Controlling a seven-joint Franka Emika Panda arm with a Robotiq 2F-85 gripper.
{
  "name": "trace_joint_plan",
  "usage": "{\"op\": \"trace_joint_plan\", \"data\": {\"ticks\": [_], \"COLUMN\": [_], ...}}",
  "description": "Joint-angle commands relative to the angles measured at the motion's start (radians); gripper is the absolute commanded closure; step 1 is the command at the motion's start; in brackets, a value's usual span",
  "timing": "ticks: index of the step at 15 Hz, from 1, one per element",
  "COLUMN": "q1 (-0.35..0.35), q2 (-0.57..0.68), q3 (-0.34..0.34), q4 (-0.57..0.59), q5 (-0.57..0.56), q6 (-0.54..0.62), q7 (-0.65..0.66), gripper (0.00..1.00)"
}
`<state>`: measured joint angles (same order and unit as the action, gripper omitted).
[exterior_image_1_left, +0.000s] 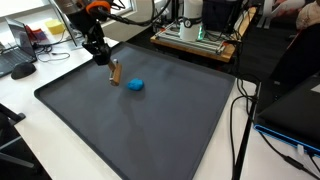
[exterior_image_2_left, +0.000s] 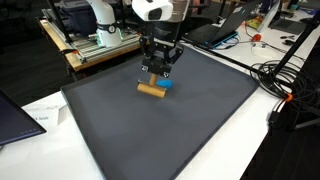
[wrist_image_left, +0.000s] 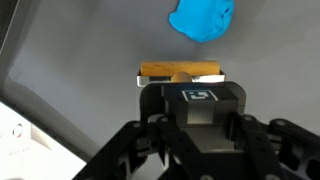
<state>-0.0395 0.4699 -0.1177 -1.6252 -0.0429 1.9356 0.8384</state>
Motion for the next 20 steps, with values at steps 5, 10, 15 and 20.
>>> {"op": "trace_joint_plan", "data": {"ticks": [5,10,15,20], "q1": [-0.074,-0.109,-0.15,-0.197], "q2": [0.146,0.229,0.318,0.411], "q3": [0.0,0.001,0.009,0.013], "q4": [0.238,0.352,0.467,0.595], "q5": [0.144,0.207,0.275,0.328], "q6": [-0.169,-0.24,-0.312,-0.407], "q7": [-0.099,-0.141,-0.178,-0.193], "gripper": [0.78,0.78,0.78,0.78]}}
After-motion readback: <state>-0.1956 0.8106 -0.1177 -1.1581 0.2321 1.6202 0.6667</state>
